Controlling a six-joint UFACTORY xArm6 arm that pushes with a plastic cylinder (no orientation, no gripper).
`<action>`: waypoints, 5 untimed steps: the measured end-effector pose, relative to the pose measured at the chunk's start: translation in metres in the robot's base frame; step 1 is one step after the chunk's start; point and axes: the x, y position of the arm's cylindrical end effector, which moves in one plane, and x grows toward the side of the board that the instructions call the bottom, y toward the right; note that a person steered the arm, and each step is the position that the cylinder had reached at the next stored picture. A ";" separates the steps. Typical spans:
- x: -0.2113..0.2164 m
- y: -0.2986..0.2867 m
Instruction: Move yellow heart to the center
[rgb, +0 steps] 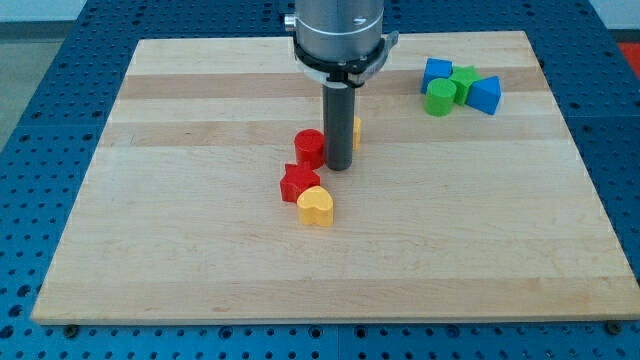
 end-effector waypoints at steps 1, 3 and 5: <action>0.027 0.006; 0.097 -0.013; 0.105 -0.079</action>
